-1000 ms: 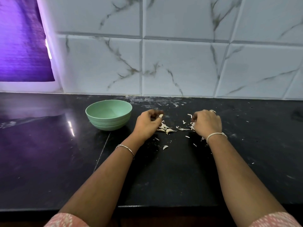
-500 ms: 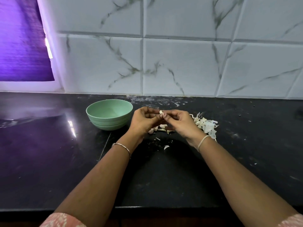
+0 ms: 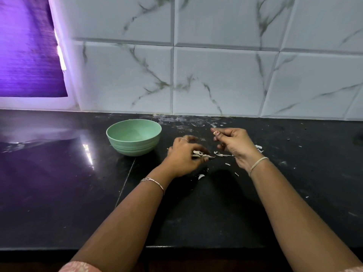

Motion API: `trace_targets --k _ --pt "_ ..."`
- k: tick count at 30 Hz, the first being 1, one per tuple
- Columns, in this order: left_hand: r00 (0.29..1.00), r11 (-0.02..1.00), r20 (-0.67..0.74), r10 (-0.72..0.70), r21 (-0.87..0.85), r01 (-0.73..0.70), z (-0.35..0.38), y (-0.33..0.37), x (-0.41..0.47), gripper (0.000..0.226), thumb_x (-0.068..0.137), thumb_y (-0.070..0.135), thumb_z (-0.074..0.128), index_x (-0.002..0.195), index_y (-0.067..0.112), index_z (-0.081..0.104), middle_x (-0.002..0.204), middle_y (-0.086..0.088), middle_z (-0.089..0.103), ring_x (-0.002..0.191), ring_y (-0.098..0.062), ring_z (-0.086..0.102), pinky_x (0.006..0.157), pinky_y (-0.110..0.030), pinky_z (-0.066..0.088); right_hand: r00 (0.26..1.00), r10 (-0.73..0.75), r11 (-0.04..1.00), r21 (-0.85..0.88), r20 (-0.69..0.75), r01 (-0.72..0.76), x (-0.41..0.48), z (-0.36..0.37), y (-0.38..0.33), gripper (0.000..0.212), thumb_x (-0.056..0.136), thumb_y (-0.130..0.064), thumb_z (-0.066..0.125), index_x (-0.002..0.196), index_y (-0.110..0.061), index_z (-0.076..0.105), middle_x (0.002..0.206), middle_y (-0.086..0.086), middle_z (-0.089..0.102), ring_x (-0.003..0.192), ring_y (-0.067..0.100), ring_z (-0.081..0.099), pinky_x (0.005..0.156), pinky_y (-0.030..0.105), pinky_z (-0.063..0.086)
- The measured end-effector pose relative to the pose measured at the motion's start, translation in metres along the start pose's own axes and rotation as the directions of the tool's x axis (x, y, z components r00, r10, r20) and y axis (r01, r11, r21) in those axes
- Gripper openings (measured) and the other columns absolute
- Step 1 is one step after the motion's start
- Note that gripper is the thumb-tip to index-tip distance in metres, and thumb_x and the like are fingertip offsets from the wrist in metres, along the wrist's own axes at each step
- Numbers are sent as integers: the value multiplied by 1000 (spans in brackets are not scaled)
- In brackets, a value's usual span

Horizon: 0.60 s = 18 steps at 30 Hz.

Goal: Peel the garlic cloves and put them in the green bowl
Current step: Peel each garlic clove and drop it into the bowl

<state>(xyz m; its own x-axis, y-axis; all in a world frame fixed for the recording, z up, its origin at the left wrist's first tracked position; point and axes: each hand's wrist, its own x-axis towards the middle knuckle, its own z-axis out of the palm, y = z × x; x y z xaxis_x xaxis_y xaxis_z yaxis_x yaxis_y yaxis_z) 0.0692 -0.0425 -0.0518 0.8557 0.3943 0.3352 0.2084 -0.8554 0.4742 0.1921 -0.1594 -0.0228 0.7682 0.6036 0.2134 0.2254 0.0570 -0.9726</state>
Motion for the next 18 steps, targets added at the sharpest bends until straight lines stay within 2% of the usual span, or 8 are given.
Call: trace_targets --k 2,5,7,11,13,16,17,18 --pt "992 997 118 -33 72 24 3 2 -4 24 90 48 60 114 49 65 148 4 35 141 -19 15 110 -46 17 993 73 995 -70 95 -66 -1 -11 -3 23 93 -2 59 115 3 66 81 1 65 64 2 53 53 12 49" --pt "991 993 111 -74 104 63 1 -1 -4 28 93 48 55 120 46 62 151 2 34 141 -19 14 110 -43 15 942 195 970 -198 273 -144 -3 -24 -10 20 94 -4 58 111 0 68 78 3 63 62 6 50 54 14 51" --pt "991 991 101 -90 110 79 -1 -4 -3 29 94 49 54 122 46 61 149 3 36 141 -21 17 111 -43 16 910 241 952 -265 336 -154 -3 -28 -12 17 92 -3 60 107 0 68 75 5 65 59 7 54 54 16 51" --pt "993 990 -6 -116 81 116 -2 -5 1 29 94 47 54 122 42 62 142 5 43 137 -22 26 108 -44 21 866 337 892 -418 368 -170 -3 -28 -8 3 88 4 64 88 1 64 67 10 67 49 7 60 50 17 53" --pt "991 988 -38 -129 84 131 -4 -5 3 29 95 43 55 123 39 61 140 4 45 135 -23 28 108 -44 22 842 398 829 -535 364 -160 -1 -26 -10 11 90 2 62 80 0 62 67 11 64 46 7 59 47 16 52" --pt "987 984 -75 -142 101 149 -4 -7 3 32 94 40 57 125 34 60 138 1 47 133 -23 33 107 -45 24 815 438 701 -712 380 -45 4 -19 -19 14 91 1 61 77 1 60 69 15 61 47 10 56 48 19 48" --pt "985 984 -93 -145 95 154 -4 -8 3 32 93 39 58 125 33 60 136 1 49 132 -23 35 107 -45 25 817 422 681 -732 393 0 5 -17 -24 13 91 0 61 78 2 61 71 17 62 48 10 56 50 21 46" --pt "983 984 -113 -147 87 157 -4 -8 3 32 93 39 59 124 32 60 135 2 50 131 -22 37 106 -45 26 829 385 704 -710 406 21 7 -16 -31 13 91 0 62 78 2 61 69 16 62 48 9 56 50 21 44"
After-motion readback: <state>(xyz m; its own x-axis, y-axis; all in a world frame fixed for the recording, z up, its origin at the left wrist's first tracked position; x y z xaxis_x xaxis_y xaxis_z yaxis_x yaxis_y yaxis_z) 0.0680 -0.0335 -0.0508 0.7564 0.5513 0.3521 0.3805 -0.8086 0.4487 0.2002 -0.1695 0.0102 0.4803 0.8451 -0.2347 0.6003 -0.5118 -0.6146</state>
